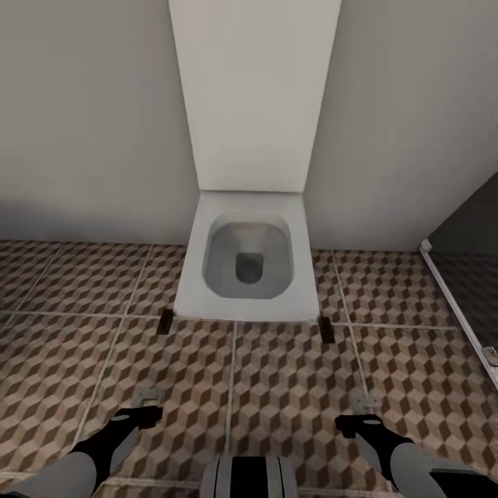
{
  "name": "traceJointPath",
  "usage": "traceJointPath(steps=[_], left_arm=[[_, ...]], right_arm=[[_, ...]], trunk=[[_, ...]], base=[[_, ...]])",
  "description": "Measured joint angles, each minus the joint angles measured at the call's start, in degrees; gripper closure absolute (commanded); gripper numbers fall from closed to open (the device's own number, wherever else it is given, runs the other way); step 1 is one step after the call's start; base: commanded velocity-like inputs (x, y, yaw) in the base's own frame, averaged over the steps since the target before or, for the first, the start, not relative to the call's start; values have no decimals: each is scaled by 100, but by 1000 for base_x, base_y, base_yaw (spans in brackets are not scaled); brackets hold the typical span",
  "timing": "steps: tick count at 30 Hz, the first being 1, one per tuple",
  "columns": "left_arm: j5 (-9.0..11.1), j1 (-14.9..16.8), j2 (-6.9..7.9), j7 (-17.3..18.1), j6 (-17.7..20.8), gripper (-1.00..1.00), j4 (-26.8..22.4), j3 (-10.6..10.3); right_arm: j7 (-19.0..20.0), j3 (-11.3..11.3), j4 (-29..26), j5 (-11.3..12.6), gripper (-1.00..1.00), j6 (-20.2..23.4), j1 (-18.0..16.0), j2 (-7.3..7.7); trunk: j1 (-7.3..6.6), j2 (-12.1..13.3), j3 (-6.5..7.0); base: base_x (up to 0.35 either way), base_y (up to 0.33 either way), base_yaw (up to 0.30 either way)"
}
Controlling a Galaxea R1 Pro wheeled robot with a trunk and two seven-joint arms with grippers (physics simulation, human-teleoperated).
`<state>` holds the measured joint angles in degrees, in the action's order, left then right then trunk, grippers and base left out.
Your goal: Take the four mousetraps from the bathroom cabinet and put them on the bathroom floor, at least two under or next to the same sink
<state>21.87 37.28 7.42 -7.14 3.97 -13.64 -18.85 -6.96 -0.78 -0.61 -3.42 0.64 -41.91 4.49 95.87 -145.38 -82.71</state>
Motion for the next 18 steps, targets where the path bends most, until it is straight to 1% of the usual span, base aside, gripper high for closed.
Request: traceJointPath(steps=[18], left_arm=[[0,0,-8,-5,0,-100,1,-17]], right_arm=[[0,8,-3,-7,-100,-67,6,0]], trunk=[[0,0,0]], base=[[-335,0,0]])
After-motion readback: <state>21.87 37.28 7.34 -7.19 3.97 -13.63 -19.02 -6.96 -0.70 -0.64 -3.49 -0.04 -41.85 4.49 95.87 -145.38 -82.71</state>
